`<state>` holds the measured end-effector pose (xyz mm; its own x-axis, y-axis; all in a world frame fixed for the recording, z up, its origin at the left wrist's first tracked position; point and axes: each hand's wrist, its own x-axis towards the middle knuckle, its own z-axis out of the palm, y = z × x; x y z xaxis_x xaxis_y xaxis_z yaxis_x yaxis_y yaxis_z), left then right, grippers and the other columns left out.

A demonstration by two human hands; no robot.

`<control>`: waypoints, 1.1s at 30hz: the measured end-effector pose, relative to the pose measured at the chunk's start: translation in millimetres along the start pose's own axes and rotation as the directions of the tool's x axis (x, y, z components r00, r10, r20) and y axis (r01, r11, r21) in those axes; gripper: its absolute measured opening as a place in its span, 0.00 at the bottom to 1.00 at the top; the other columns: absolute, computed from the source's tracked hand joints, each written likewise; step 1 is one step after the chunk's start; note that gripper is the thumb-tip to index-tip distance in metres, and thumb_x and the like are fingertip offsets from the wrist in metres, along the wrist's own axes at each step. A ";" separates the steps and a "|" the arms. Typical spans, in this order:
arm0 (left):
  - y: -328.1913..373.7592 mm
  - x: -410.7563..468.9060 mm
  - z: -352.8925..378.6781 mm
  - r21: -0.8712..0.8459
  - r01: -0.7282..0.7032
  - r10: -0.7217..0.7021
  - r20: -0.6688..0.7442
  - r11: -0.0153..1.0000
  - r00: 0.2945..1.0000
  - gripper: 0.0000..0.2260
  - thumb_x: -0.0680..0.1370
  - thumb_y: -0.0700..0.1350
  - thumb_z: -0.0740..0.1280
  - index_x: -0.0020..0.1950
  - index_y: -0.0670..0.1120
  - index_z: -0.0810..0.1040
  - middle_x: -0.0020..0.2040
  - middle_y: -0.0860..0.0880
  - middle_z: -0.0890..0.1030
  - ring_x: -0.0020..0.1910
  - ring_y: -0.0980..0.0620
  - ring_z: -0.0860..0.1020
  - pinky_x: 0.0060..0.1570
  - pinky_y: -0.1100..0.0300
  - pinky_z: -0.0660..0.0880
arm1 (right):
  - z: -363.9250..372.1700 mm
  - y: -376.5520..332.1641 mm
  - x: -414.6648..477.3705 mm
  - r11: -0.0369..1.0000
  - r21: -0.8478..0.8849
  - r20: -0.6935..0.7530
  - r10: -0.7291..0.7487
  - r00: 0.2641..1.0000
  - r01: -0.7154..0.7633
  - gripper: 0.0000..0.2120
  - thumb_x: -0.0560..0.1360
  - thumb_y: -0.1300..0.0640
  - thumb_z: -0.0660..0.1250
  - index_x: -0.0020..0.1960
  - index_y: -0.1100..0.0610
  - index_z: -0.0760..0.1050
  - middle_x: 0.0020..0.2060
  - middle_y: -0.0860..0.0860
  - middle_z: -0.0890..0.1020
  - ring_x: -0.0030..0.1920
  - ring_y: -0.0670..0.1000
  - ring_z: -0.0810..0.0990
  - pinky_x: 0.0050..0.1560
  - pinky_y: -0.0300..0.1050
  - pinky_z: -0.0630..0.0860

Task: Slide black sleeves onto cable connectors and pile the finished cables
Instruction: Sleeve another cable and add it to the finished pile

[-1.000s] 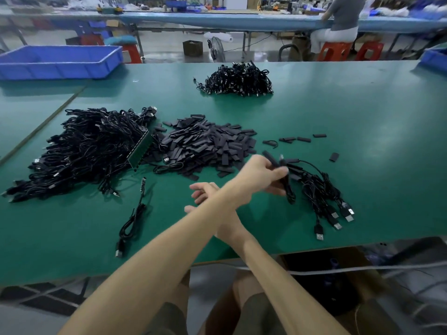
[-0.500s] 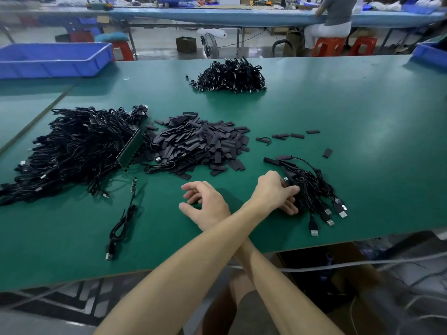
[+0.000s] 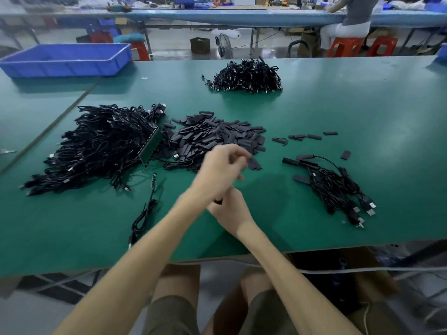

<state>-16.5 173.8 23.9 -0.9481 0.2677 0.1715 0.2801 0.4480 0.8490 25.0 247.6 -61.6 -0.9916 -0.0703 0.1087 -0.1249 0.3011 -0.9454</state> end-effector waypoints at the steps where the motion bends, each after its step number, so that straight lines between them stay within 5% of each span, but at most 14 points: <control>1: -8.7 -1.6 -19.6 0.117 0.030 -0.021 -0.080 0.993 0.997 0.07 0.82 0.40 0.66 0.53 0.48 0.83 0.45 0.51 0.85 0.36 0.54 0.84 0.39 0.58 0.80 | 1.3 -0.8 1.7 1.000 -0.013 -0.002 0.005 1.000 -0.005 0.09 0.78 0.61 0.71 0.55 0.49 0.79 0.45 0.46 0.83 0.44 0.43 0.80 0.52 0.41 0.77; 5: -49.8 -11.1 -80.5 0.621 0.339 -0.187 -0.298 0.706 0.936 0.13 0.82 0.47 0.66 0.61 0.38 0.74 0.61 0.39 0.75 0.61 0.39 0.74 0.57 0.45 0.74 | 2.2 -3.2 4.6 0.998 -0.067 -0.015 -0.015 1.000 0.014 0.10 0.78 0.61 0.73 0.59 0.54 0.81 0.48 0.47 0.83 0.45 0.41 0.80 0.52 0.37 0.78; 9: -75.2 -23.0 -104.6 0.693 0.492 -0.436 -0.276 0.528 0.857 0.19 0.81 0.50 0.68 0.62 0.37 0.69 0.62 0.37 0.73 0.61 0.35 0.74 0.54 0.44 0.73 | 0.7 -7.2 2.5 0.998 -0.064 -0.038 -0.030 0.999 0.027 0.11 0.79 0.61 0.72 0.61 0.56 0.80 0.51 0.51 0.82 0.44 0.41 0.78 0.50 0.32 0.75; 13: -87.4 -26.4 -102.7 0.588 0.454 -0.457 -0.156 0.670 0.876 0.09 0.80 0.46 0.71 0.53 0.41 0.78 0.51 0.42 0.81 0.46 0.42 0.80 0.49 0.50 0.78 | 2.6 -9.4 2.5 0.995 -0.097 -0.038 -0.041 0.998 0.037 0.11 0.79 0.59 0.72 0.61 0.56 0.80 0.52 0.51 0.81 0.46 0.43 0.78 0.51 0.33 0.75; 17: -78.5 -26.3 -85.3 0.104 0.420 -0.424 0.022 0.902 0.905 0.06 0.76 0.42 0.76 0.47 0.43 0.80 0.36 0.49 0.85 0.32 0.51 0.84 0.38 0.56 0.81 | 2.1 -6.6 3.7 0.994 -0.101 -0.052 -0.041 0.998 0.036 0.12 0.80 0.54 0.71 0.63 0.55 0.80 0.53 0.48 0.82 0.47 0.39 0.78 0.51 0.31 0.74; 20: -64.8 -27.8 -72.4 -0.226 0.365 -0.356 0.084 0.903 0.931 0.08 0.76 0.39 0.75 0.50 0.36 0.81 0.35 0.45 0.86 0.34 0.50 0.85 0.33 0.60 0.80 | 1.2 -7.0 4.6 0.994 -0.100 -0.072 -0.045 0.996 0.038 0.13 0.82 0.53 0.68 0.66 0.55 0.80 0.56 0.47 0.84 0.51 0.37 0.80 0.52 0.27 0.73; 23: -57.7 -27.8 -63.9 -0.379 0.347 -0.327 0.119 0.858 0.937 0.08 0.77 0.38 0.74 0.50 0.34 0.80 0.41 0.40 0.86 0.39 0.46 0.86 0.36 0.57 0.82 | -1.3 -7.9 4.6 0.999 -0.048 -0.096 -0.030 0.995 0.026 0.14 0.84 0.53 0.65 0.66 0.55 0.81 0.56 0.47 0.86 0.56 0.44 0.82 0.58 0.36 0.77; 27: -59.2 -24.3 -58.5 -0.346 0.289 -0.264 0.117 0.893 0.957 0.05 0.79 0.39 0.72 0.48 0.36 0.82 0.40 0.42 0.86 0.40 0.47 0.86 0.35 0.57 0.82 | -3.7 -5.9 4.5 0.998 0.061 -0.157 0.011 0.988 -0.001 0.11 0.84 0.53 0.66 0.60 0.56 0.84 0.49 0.48 0.87 0.52 0.46 0.84 0.56 0.47 0.81; 33: -68.7 -6.0 -67.2 0.034 0.098 -0.099 0.036 0.995 0.994 0.08 0.79 0.49 0.72 0.44 0.47 0.86 0.33 0.49 0.84 0.27 0.57 0.74 0.27 0.63 0.71 | -4.7 -1.4 5.4 0.975 0.221 -0.211 0.057 0.976 -0.009 0.05 0.82 0.59 0.68 0.52 0.53 0.83 0.42 0.49 0.88 0.47 0.45 0.86 0.52 0.40 0.80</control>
<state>-40.3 84.0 -1.9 -0.9651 0.2529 0.0683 0.1909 0.5005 0.8444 19.6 251.3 -58.3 -0.9818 0.1494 0.1170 -0.1053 0.0841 -0.9909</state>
